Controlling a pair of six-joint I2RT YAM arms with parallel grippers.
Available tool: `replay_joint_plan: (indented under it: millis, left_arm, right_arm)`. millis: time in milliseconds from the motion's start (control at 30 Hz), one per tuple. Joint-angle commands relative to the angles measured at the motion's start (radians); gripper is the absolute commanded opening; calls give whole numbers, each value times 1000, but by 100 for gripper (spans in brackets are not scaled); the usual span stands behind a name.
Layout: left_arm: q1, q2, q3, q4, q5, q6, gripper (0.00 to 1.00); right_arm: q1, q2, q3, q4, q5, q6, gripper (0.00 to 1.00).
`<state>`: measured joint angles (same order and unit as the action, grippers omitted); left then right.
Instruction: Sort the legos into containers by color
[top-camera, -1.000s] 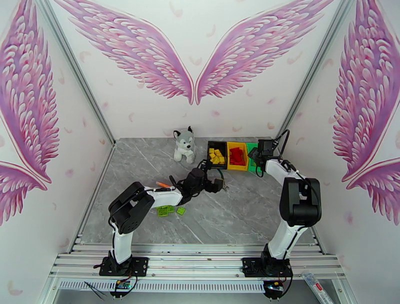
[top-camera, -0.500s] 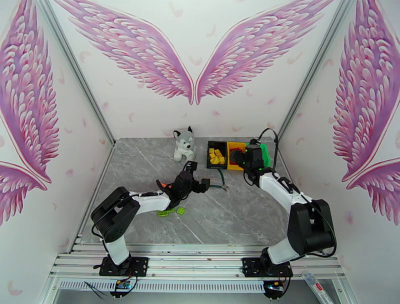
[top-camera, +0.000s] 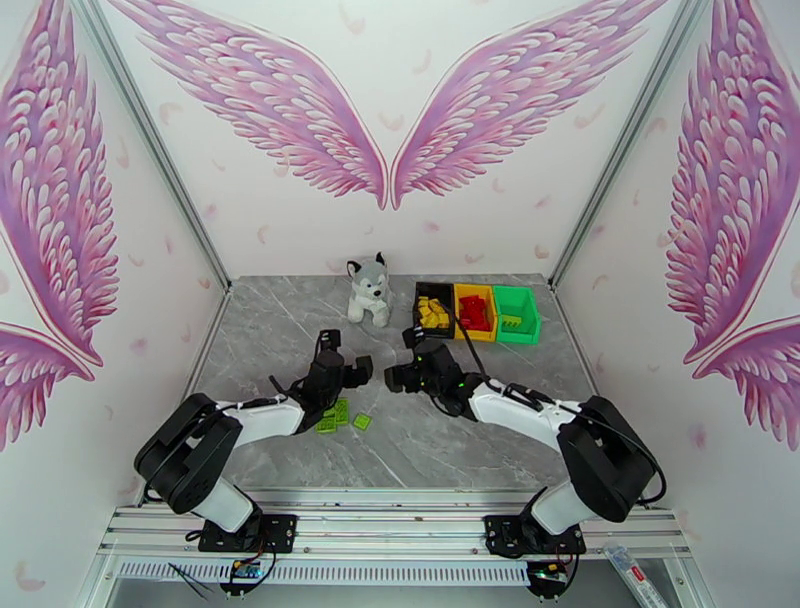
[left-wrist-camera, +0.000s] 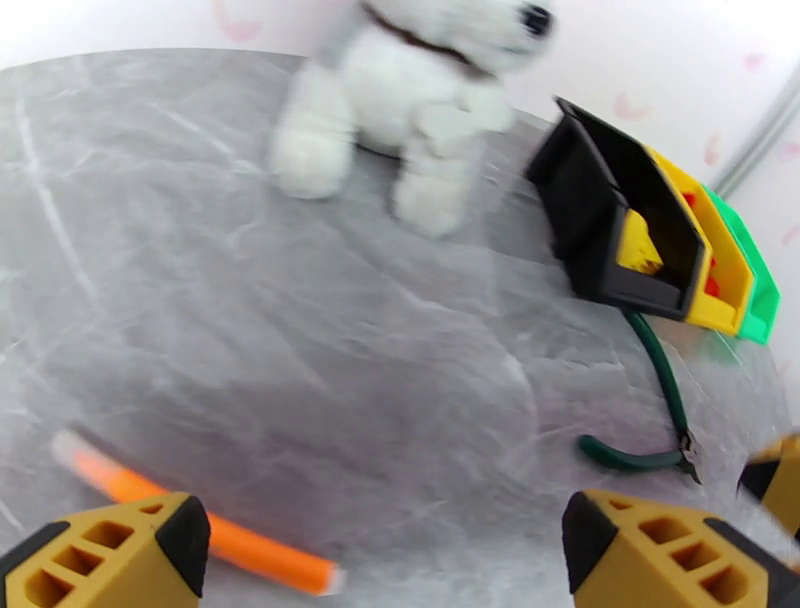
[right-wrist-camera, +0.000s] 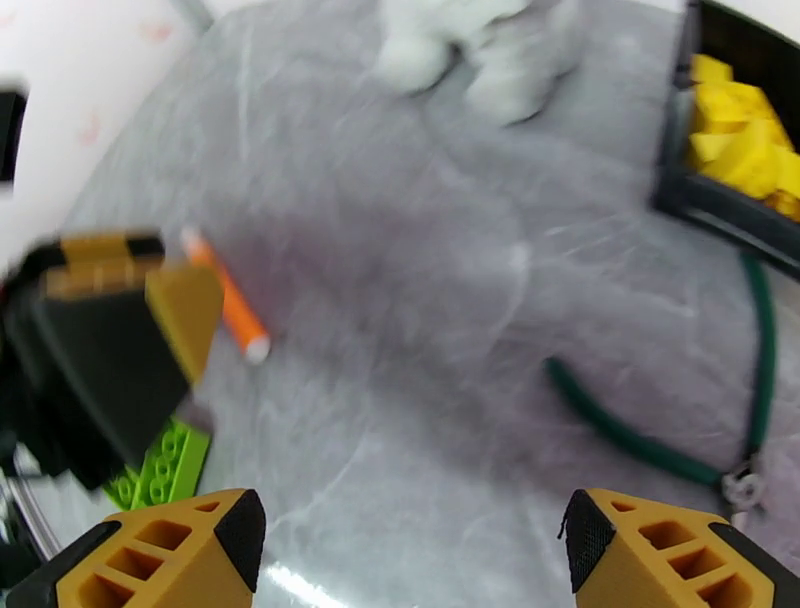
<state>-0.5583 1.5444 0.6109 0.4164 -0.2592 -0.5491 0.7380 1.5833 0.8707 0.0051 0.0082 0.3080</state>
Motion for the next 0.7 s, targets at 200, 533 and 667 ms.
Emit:
replay_joint_plan:
  millis: [200,533,667]
  left_arm:
    - [84,-163,-134,-5,5,-69,99]
    - [115,-249,-195,-32,8,-81,99]
    - [121,-265,-203,-44,6,-81,99]
  right_arm:
    - [192,197,19,34,-38,-116,78]
    - [268,297,98,-10,34,-158,65]
    - [274,338,126,-27,79,-154,55]
